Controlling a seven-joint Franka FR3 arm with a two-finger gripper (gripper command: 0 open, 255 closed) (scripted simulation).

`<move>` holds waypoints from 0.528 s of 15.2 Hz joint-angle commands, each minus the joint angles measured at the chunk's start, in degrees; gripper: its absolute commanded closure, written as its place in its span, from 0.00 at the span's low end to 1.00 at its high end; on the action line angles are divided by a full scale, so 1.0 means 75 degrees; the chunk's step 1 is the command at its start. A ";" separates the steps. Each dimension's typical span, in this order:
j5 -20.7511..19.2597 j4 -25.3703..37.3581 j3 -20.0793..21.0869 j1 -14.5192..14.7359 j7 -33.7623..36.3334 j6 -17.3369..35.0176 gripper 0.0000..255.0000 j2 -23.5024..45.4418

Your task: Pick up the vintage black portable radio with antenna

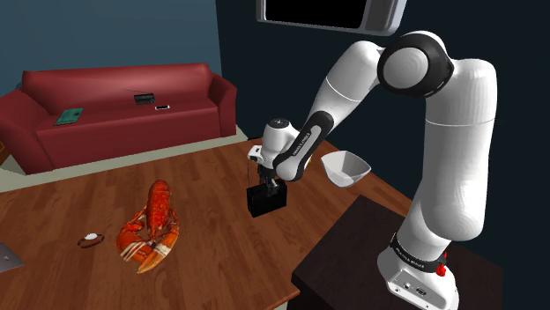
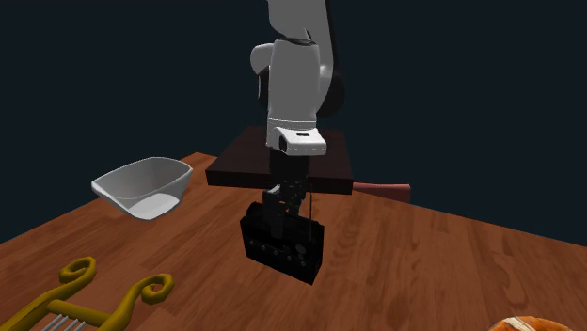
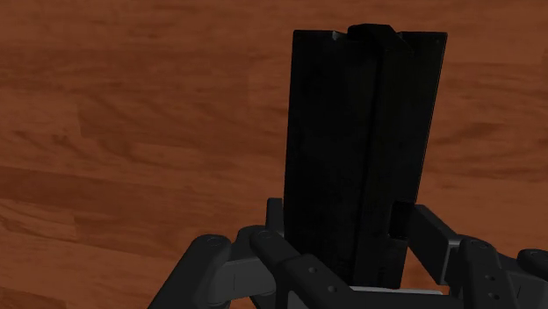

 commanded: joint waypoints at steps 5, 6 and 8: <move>-0.0003 -0.0007 -0.0004 -0.0004 -0.0002 0.0017 1.00 0.0016; -0.0003 -0.0012 -0.0003 0.0000 0.0002 0.0009 1.00 0.0005; 0.0053 -0.0036 0.0044 -0.0034 -0.0058 -0.0175 1.00 -0.0203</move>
